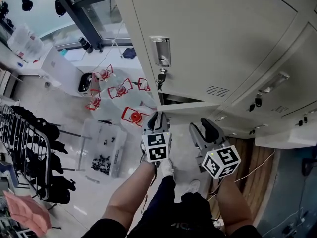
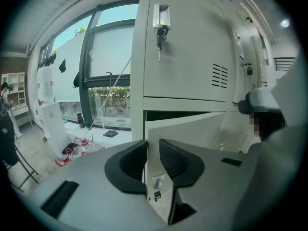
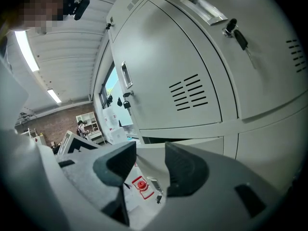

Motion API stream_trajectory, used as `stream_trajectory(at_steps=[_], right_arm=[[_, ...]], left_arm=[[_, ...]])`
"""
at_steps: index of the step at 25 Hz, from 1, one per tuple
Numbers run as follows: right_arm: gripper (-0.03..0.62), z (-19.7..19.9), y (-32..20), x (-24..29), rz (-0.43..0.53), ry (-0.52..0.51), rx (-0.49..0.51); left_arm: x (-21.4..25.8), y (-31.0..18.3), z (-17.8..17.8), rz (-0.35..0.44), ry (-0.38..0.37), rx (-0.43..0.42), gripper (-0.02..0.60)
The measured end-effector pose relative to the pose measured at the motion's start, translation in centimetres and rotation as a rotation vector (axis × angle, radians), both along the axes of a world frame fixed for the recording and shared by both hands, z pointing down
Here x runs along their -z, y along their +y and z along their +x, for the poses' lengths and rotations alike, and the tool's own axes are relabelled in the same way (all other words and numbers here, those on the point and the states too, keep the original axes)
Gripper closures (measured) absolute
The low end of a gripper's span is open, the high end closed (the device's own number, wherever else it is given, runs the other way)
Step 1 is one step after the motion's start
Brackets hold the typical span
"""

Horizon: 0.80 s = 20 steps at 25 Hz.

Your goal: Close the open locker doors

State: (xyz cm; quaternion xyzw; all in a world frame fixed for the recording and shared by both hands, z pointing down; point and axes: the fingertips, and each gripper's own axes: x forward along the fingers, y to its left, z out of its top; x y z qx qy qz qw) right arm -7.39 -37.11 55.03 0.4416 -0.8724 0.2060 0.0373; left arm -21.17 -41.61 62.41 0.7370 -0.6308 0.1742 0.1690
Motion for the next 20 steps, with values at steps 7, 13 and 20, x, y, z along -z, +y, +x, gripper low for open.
stream_trajectory(at_steps=[7,13,20], right_arm=[[0.421,-0.6,-1.0,-1.4,-0.024,-0.016,-0.027],[0.421,-0.6,-1.4,-2.2,-0.040,-0.025,-0.052],[0.421,0.5,-2.0,-2.6,-0.047,-0.031,-0.101]], left_arm=[[0.0,-2.4,-0.2,0.016,-0.005,-0.018,0.499],[-0.3,-3.9,-0.4,0.010,0.001,-0.028,0.497],[-0.3,-5.4,-0.3,0.007,-0.003,-0.044,0.497]])
